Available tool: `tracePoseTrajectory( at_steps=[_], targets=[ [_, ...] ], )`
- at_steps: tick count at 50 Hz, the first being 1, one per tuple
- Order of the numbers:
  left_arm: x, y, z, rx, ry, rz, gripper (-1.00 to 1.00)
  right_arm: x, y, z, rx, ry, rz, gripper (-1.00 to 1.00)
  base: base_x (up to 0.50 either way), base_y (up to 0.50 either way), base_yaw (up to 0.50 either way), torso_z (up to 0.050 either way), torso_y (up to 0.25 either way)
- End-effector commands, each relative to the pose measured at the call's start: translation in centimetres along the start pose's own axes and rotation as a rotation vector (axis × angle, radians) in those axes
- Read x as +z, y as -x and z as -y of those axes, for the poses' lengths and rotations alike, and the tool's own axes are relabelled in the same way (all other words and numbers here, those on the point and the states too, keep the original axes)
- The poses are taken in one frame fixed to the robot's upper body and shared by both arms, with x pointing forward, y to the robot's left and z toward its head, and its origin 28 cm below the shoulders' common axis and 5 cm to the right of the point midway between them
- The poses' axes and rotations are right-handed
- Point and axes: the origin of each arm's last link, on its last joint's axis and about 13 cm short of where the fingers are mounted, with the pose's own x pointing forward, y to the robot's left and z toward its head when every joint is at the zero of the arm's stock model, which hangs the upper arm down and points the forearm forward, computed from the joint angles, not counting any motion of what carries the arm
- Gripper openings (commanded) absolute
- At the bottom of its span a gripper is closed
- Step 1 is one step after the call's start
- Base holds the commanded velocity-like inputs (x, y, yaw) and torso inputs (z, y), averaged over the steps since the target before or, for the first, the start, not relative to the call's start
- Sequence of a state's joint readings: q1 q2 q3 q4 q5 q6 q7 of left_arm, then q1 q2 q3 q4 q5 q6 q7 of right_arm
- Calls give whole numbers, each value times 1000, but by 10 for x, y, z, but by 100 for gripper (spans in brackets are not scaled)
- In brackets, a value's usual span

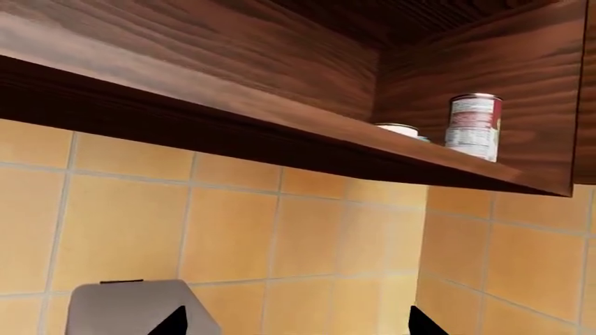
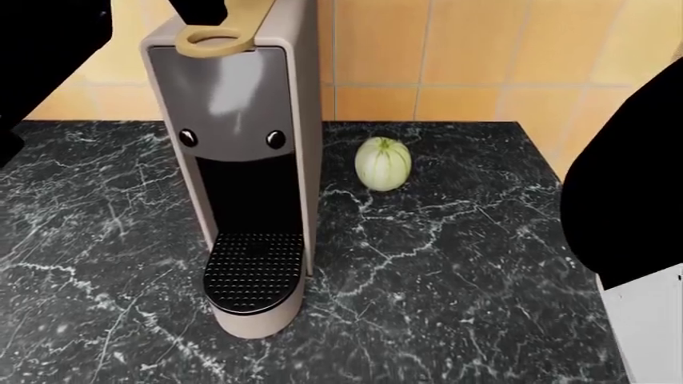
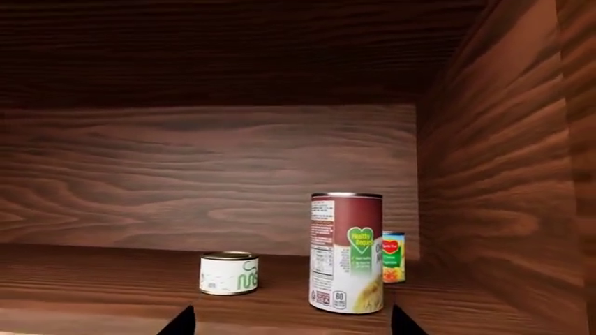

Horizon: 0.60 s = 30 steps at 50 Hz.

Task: Pick the cans from the counter and place them in their designated side in the cabinet.

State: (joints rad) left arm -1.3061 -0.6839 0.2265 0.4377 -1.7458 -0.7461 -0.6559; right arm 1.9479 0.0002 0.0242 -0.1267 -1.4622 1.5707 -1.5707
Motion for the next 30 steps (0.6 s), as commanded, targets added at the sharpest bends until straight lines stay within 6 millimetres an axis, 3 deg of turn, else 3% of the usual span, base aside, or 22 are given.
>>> tracePoseTrajectory(
  at_steps=[1,17,30],
  targets=[
    [1,0,0,-3,1,2,100,0,-1,0,8,2,-1,100,-160,-1,0,0,0],
    [3,1,2,-5,-2,3,100,9,-1,0,8,0,4,100,-141,-1,0,0,0],
    [2,1,2,-4,-1,3,100,-1,0,1,3,-5,1,100,-133,-1,0,0,0]
  ],
)
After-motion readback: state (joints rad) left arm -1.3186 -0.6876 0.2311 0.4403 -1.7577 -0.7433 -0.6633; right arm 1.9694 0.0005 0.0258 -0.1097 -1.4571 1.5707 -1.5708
